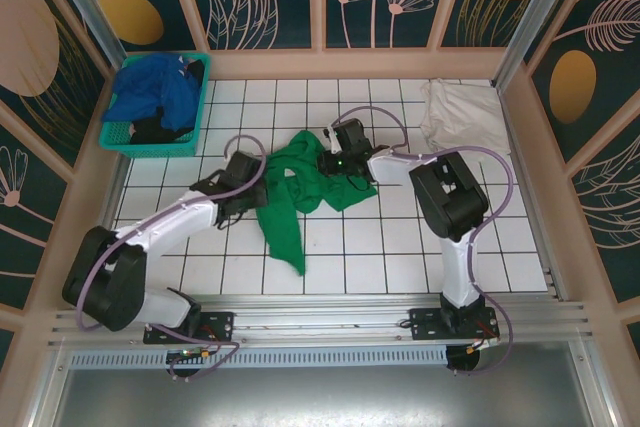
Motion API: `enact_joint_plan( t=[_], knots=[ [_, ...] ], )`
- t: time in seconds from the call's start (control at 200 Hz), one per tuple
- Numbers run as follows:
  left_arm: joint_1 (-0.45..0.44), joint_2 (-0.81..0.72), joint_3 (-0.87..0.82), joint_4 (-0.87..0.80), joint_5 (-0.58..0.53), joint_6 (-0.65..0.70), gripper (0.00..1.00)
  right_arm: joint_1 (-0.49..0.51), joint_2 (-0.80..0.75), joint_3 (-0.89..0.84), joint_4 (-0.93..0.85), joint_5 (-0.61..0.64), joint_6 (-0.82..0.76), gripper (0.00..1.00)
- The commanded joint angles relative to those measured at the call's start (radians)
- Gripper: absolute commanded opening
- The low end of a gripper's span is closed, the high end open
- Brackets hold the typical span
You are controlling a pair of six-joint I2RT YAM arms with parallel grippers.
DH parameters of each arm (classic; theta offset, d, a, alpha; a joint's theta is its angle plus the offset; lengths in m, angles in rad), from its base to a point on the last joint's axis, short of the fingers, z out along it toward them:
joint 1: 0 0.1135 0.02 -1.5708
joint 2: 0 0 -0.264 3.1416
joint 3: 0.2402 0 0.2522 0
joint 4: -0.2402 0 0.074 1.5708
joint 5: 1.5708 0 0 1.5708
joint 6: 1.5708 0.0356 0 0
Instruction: Fold and stack the t-shirts
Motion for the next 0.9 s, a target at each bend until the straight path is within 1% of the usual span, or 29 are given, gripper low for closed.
enact_joint_plan(
  t=[0.0, 0.08, 0.175, 0.195, 0.295, 0.405, 0.48, 0.52, 0.525, 0.545, 0.56, 0.575, 0.616, 0.656, 0.676, 0.741, 0.791, 0.841, 0.896],
  knots=[
    [0.006, -0.100, 0.168, -0.101, -0.096, 0.087, 0.00, -0.018, -0.173, -0.013, -0.090, 0.144, -0.002, 0.07],
    [0.008, -0.131, 0.268, -0.144, -0.142, 0.120, 0.00, -0.019, -0.336, -0.043, -0.170, 0.233, -0.001, 0.00],
    [0.009, -0.158, 0.363, -0.151, -0.210, 0.163, 0.00, -0.019, -0.561, -0.066, -0.258, 0.319, -0.006, 0.00],
    [0.010, -0.163, 0.380, -0.147, -0.229, 0.171, 0.00, -0.045, -0.606, -0.072, -0.269, 0.331, -0.009, 0.00],
    [0.015, -0.160, 0.451, -0.088, -0.282, 0.231, 0.00, -0.062, -0.801, -0.079, -0.312, 0.339, -0.015, 0.00],
    [0.035, -0.104, 0.567, -0.028, -0.344, 0.294, 0.00, -0.066, -0.908, -0.041, -0.357, 0.369, -0.014, 0.00],
    [0.051, -0.066, 0.588, 0.011, -0.404, 0.325, 0.00, -0.069, -0.945, -0.040, -0.377, 0.382, -0.002, 0.00],
    [0.062, -0.043, 0.586, 0.002, -0.428, 0.325, 0.00, -0.071, -0.962, -0.062, -0.374, 0.361, 0.012, 0.00],
    [0.063, -0.040, 0.585, 0.001, -0.433, 0.324, 0.01, -0.071, -0.964, -0.066, -0.372, 0.356, 0.014, 0.00],
    [0.069, -0.032, 0.572, -0.001, -0.449, 0.317, 0.13, -0.072, -0.973, -0.086, -0.363, 0.336, 0.022, 0.00],
    [0.071, -0.028, 0.559, 0.001, -0.466, 0.312, 0.26, -0.073, -0.977, -0.105, -0.353, 0.319, 0.029, 0.00],
    [0.075, -0.023, 0.546, 0.005, -0.478, 0.302, 0.34, -0.076, -0.982, -0.125, -0.343, 0.297, 0.040, 0.00],
    [0.089, -0.003, 0.503, 0.013, -0.475, 0.286, 0.46, -0.082, -0.988, -0.182, -0.303, 0.234, 0.070, 0.00],
    [0.111, 0.028, 0.472, -0.002, -0.439, 0.262, 0.60, -0.087, -0.984, -0.240, -0.256, 0.170, 0.103, 0.00],
    [0.119, 0.048, 0.465, -0.022, -0.422, 0.243, 0.65, -0.089, -0.979, -0.266, -0.232, 0.134, 0.129, 0.00],
    [0.129, 0.115, 0.456, -0.107, -0.391, 0.176, 0.68, -0.085, -0.942, -0.343, -0.150, 0.007, 0.220, 0.00],
    [0.129, 0.140, 0.426, -0.140, -0.326, 0.134, 0.70, -0.075, -0.910, -0.401, -0.087, -0.090, 0.283, 0.00],
    [0.128, 0.130, 0.366, -0.138, -0.249, 0.090, 0.74, -0.057, -0.881, -0.447, -0.070, -0.112, 0.333, 0.00],
    [0.126, 0.080, 0.268, -0.089, -0.130, 0.052, 0.74, -0.033, -0.868, -0.492, -0.063, -0.093, 0.375, 0.01]
  ],
)
